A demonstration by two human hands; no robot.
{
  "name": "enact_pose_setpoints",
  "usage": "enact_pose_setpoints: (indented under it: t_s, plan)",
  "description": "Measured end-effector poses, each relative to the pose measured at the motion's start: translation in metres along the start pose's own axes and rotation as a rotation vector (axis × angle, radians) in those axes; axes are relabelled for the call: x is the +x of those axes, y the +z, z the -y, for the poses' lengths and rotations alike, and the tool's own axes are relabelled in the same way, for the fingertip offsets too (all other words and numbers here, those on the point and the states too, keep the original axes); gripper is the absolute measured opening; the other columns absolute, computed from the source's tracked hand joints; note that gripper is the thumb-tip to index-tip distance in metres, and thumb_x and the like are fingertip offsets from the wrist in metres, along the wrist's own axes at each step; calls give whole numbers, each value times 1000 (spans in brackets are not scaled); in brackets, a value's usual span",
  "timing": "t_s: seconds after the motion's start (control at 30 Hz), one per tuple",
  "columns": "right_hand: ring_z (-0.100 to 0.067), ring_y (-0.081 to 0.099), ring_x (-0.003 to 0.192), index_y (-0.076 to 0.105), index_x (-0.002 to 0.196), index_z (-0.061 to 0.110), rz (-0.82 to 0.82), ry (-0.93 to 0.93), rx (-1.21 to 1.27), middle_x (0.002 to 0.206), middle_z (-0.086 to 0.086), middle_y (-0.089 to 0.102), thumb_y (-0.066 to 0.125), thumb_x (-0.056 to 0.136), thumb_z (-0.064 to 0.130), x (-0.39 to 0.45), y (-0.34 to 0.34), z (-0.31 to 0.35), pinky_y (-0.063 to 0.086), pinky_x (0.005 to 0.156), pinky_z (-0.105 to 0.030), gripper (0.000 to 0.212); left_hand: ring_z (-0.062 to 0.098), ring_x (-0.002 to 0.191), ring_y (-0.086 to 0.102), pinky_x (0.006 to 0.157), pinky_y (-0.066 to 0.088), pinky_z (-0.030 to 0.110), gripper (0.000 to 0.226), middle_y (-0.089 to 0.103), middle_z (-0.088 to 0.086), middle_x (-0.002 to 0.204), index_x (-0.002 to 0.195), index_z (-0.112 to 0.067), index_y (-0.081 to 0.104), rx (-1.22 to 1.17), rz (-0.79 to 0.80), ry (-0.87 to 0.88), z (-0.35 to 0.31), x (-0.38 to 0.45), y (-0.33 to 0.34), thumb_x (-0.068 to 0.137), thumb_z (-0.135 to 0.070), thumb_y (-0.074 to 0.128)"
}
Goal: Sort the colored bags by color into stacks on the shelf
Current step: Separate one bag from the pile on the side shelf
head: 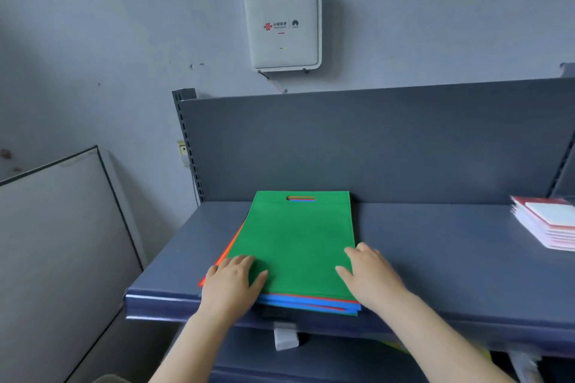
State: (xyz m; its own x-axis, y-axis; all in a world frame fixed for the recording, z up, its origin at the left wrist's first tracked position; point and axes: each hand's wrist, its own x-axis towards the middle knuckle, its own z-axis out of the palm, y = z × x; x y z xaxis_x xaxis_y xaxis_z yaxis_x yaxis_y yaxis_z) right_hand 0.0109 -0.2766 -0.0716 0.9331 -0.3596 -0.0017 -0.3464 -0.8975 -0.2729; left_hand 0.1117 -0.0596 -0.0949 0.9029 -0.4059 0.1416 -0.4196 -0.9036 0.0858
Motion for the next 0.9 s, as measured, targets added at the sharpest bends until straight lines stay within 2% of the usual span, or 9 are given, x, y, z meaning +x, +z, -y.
enact_pose_setpoints:
  t_s: [0.13, 0.27, 0.37, 0.43, 0.5, 0.57, 0.67, 0.83, 0.9]
  plan:
    - [-23, 46, 121, 46, 130, 10, 5, 120, 52, 128, -6, 47, 44, 96, 46, 21, 11, -7, 42, 99, -34, 49, 3, 137, 30, 111, 19, 22, 54, 34, -17, 149, 141, -33, 40, -101, -16, 48, 4, 19, 8, 93, -59, 37]
    - [-19, 51, 115, 51, 119, 14, -77, 184, 154, 122, -1, 54, 52, 91, 50, 32, 19, -10, 43, 92, -28, 46, 1, 140, 23, 113, 16, 20, 58, 27, -18, 153, 143, -37, 35, -177, -33, 107, 7, 31, 12, 91, -60, 41]
    - [-15, 51, 114, 49, 126, 18, -143, 201, 206, 121, 4, 54, 56, 88, 51, 33, 23, -12, 40, 89, -24, 51, -1, 142, 15, 114, 10, 22, 60, 18, -22, 154, 145, -42, 28, -194, -31, 138, 9, 35, 14, 90, -64, 37]
    - [-9, 52, 103, 52, 118, 24, -182, 209, 279, 107, 10, 52, 63, 85, 49, 32, 24, -12, 40, 83, -21, 43, -3, 142, 12, 115, 8, 21, 61, 15, -24, 155, 146, -43, 25, -197, -39, 157, 9, 37, 15, 90, -67, 34]
    - [-6, 49, 86, 53, 99, 27, -219, 230, 359, 92, 12, 50, 71, 81, 42, 30, 24, -11, 39, 74, -20, 30, -3, 142, 10, 115, 6, 20, 62, 13, -25, 155, 146, -44, 24, -199, -46, 173, 10, 37, 16, 89, -68, 32]
    - [-12, 50, 77, 52, 91, 25, -238, 273, 459, 81, 9, 54, 78, 75, 32, 29, 23, -11, 38, 68, -25, 32, -3, 143, 10, 114, 5, 20, 63, 13, -24, 155, 146, -44, 23, -210, -46, 186, 12, 36, 16, 89, -67, 33]
    - [-16, 53, 66, 60, 93, 17, -250, 317, 565, 69, 2, 58, 84, 68, 17, 31, 23, -14, 42, 64, -31, 35, -1, 144, 10, 115, 6, 20, 64, 13, -22, 155, 147, -42, 23, -203, -20, 210, 13, 37, 16, 90, -66, 33]
    - [-16, 57, 64, 63, 112, 8, -291, 317, 645, 67, 1, 63, 82, 69, 5, 36, 23, -26, 39, 58, -17, 47, -2, 142, 15, 112, 9, 16, 57, 22, -23, 153, 144, -40, 33, -263, 22, 261, 13, 41, 14, 91, -62, 36]
    - [-19, 55, 61, 67, 103, 6, -300, 319, 645, 64, 2, 61, 80, 72, 5, 38, 20, -35, 38, 58, -19, 34, 1, 139, 26, 111, 15, 15, 52, 34, -17, 149, 139, -33, 45, -337, 30, 242, 14, 45, 12, 92, -55, 44]
